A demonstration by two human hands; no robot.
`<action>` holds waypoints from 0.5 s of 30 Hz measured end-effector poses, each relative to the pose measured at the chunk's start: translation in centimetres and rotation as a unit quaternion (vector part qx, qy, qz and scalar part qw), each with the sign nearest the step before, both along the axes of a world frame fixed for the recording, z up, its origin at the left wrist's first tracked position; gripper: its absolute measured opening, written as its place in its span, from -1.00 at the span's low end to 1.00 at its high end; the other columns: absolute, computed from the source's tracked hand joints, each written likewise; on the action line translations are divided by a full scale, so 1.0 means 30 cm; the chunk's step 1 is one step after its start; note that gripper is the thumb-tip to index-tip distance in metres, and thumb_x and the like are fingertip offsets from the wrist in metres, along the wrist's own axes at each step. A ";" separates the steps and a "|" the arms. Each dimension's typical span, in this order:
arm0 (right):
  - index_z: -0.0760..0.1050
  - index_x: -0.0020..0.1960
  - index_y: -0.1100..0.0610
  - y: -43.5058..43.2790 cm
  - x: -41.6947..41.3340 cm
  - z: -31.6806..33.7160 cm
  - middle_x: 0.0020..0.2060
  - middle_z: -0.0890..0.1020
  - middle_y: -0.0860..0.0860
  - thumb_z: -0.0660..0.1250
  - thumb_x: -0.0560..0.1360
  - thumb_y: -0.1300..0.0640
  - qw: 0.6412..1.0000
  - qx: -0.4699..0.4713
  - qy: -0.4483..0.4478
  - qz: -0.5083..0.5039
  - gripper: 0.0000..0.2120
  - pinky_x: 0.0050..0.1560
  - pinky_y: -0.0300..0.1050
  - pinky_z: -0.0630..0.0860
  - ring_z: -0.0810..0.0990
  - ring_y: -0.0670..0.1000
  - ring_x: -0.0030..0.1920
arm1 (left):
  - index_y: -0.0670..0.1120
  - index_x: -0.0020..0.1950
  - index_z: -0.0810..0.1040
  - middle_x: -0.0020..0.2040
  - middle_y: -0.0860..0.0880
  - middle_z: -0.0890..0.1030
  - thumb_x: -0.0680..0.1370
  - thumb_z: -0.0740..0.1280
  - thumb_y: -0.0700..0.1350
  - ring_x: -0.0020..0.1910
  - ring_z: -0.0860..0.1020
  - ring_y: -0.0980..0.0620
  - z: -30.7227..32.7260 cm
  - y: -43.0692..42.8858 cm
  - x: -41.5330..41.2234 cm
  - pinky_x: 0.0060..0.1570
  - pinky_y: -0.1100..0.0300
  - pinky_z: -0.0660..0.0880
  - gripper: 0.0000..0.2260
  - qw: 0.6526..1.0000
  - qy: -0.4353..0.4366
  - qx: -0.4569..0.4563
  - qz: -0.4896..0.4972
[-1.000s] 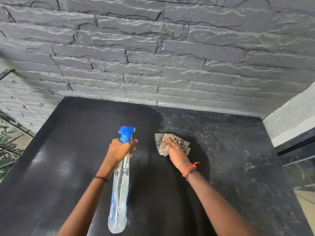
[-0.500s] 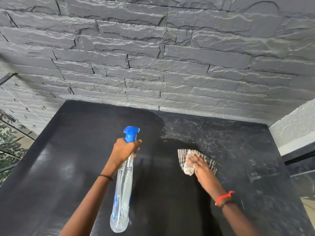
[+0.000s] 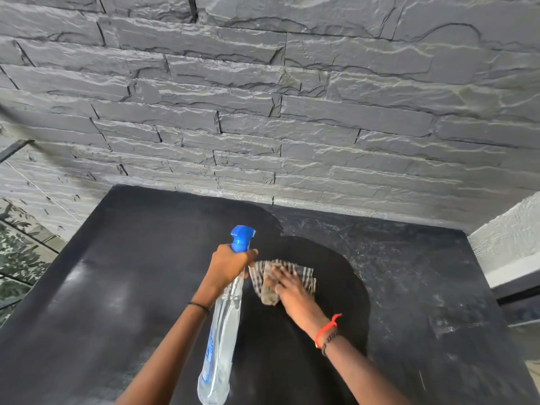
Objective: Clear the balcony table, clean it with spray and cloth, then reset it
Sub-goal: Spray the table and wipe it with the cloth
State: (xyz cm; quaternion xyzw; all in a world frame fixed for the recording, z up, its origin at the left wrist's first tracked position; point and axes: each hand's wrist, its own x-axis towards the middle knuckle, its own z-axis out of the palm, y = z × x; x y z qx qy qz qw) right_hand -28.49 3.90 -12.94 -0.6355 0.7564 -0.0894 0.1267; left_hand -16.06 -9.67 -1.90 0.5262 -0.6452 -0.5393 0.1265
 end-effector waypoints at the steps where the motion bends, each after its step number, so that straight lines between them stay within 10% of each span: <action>1: 0.18 0.52 0.05 0.044 0.008 0.005 0.55 0.04 -0.02 0.13 0.51 0.44 1.000 -0.016 -0.004 0.014 -0.37 0.52 -0.06 -0.16 -0.03 0.05 0.55 | -0.13 -0.39 0.56 -0.45 -0.04 0.60 0.45 0.39 -0.12 -0.56 0.48 0.08 0.002 -0.004 -0.020 -0.38 0.28 0.45 -0.78 1.000 -0.001 0.000 -0.006; 5: 0.60 0.18 -0.07 0.204 -0.021 0.040 0.22 0.60 -0.06 0.63 0.02 0.20 0.999 0.028 0.023 0.038 -0.27 0.26 -0.19 0.44 0.58 -0.04 0.23 | -0.15 -0.32 0.56 -0.42 -0.02 0.60 0.46 0.39 -0.13 -0.62 0.45 0.13 0.004 -0.005 -0.094 -0.51 0.36 0.43 -0.82 1.000 0.006 0.016 -0.022; 9: 0.61 0.16 -0.05 0.269 -0.077 0.045 0.19 0.62 -0.05 0.66 -0.06 0.26 0.996 0.062 0.055 -0.022 -0.20 0.45 -0.19 -0.19 0.61 -0.03 0.19 | -0.18 -0.25 0.57 -0.35 -0.05 0.62 0.47 0.39 -0.13 -0.59 0.46 0.11 0.011 -0.005 -0.168 -0.46 0.32 0.47 -0.85 0.999 0.006 0.014 -0.042; 15: 0.62 0.15 -0.06 0.257 -0.068 0.071 0.18 0.63 -0.05 0.67 -0.08 0.26 0.992 0.102 0.060 -0.035 -0.19 0.44 -0.21 -0.28 0.61 -0.04 0.18 | -0.13 -0.37 0.49 -0.44 -0.02 0.56 0.47 0.40 -0.11 -0.64 0.46 0.17 0.022 0.008 -0.256 -0.47 0.38 0.44 -0.76 0.997 -0.010 -0.020 -0.077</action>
